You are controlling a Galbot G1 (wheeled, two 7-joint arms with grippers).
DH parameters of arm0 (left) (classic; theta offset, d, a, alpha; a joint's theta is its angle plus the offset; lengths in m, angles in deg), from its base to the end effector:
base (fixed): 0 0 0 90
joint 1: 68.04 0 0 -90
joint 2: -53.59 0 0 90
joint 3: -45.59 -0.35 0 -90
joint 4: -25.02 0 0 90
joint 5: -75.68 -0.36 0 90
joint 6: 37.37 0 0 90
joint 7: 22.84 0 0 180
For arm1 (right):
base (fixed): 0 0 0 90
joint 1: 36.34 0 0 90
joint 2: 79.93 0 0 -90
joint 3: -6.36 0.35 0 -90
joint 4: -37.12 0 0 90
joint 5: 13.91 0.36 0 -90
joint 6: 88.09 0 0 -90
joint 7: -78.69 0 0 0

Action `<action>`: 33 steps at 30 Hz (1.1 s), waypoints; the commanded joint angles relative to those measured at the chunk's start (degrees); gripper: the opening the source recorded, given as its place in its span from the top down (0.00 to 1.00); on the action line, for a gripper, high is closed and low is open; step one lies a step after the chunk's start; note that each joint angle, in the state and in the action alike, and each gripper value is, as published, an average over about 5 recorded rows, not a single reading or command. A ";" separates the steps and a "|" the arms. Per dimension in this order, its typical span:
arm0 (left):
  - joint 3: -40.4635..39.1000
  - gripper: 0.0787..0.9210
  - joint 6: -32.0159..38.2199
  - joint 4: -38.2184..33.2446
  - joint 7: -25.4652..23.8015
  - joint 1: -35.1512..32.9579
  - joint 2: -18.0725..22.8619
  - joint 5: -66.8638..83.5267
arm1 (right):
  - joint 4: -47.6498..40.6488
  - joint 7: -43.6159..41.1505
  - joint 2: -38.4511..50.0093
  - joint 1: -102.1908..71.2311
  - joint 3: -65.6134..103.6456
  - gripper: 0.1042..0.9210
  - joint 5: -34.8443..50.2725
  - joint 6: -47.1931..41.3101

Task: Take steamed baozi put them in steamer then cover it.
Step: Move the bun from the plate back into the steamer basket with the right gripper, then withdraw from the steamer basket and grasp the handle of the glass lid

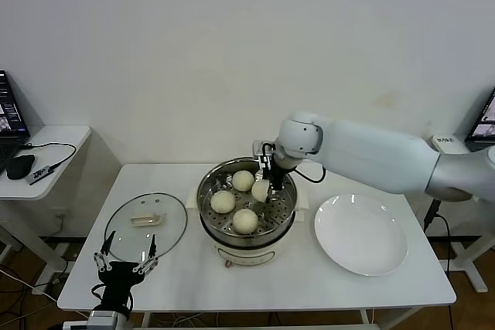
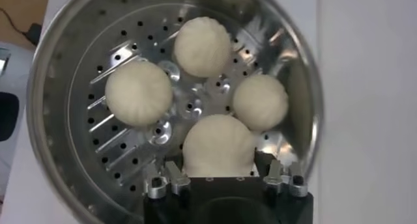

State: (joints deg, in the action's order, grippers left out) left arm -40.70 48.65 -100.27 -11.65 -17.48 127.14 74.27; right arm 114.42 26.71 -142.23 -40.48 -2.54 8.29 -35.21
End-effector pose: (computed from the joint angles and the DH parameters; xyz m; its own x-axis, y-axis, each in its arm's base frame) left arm 0.1433 0.0585 -0.2873 -0.9918 -0.0936 0.0865 -0.0631 0.9501 0.3055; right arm 0.5359 0.1077 -0.0933 -0.2205 -0.2197 0.9503 -0.9653 -0.0908 -0.2450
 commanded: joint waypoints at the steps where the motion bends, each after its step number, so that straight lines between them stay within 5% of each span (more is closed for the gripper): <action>1: -0.14 0.12 0.03 0.14 0.03 0.06 0.11 -0.04 | -1.11 0.69 -2.62 -1.54 -1.20 0.31 -0.99 -2.49; 16: -0.35 0.12 0.15 0.45 0.14 0.31 0.20 -0.05 | -1.07 0.29 -1.50 -2.14 -0.82 0.30 -4.31 -2.20; 23: -0.31 0.12 0.10 0.02 0.13 0.16 0.12 -0.10 | 0.61 0.41 -0.08 -1.45 1.40 0.15 -4.25 -2.65; 33: 0.15 0.12 0.20 0.28 0.06 0.33 -0.56 0.39 | 13.01 9.57 12.10 -1.02 8.89 0.12 2.79 -3.12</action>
State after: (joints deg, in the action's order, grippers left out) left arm -40.57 48.77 -100.48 -11.54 -17.42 126.76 74.51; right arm 117.76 28.97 -139.29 -41.04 0.89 5.88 -38.13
